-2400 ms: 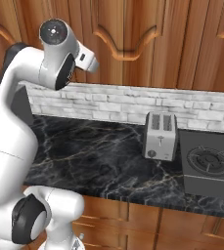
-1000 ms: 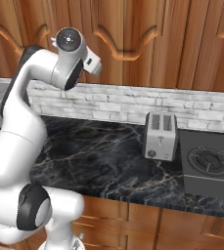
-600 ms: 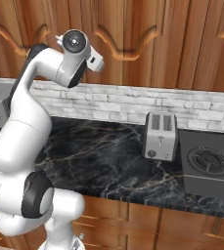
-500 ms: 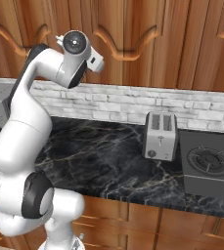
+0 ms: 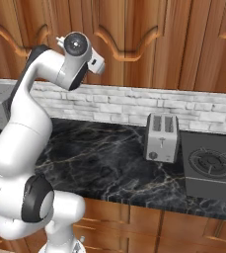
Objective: Open the cabinet. Pick the bar soap and place it next to the sink. Then close the cabinet.
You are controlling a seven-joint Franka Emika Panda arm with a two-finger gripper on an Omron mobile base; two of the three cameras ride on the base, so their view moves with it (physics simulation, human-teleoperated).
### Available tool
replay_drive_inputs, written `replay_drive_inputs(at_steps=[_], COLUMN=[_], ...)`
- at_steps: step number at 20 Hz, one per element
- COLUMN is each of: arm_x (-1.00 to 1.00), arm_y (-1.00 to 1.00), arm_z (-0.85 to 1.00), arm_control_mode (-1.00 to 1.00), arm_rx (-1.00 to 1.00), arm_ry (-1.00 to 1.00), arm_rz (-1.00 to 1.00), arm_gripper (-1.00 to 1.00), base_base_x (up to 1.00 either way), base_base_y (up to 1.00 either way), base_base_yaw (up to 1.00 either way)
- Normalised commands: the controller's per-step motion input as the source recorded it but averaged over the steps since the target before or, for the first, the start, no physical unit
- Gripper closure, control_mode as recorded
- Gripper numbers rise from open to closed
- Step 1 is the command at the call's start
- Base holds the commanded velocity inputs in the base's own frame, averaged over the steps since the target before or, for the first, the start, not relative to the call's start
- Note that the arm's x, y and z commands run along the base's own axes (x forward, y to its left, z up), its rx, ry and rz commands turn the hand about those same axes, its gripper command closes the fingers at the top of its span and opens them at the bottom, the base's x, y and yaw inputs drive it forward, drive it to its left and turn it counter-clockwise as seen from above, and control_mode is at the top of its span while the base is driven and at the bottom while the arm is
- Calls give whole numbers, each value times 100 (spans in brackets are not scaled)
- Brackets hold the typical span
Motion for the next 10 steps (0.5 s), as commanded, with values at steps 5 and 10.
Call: replay_drive_inputs(at_steps=[5,10], arm_x=[-18,1], arm_y=[0,0], arm_z=[-15,-1], arm_control_mode=[-100,-100], arm_rx=[0,0], arm_ry=[0,-5], arm_rz=[3,1], arm_gripper=[-100,-100], base_base_x=[0,0], base_base_y=[0,0], base_base_yaw=[0,0])
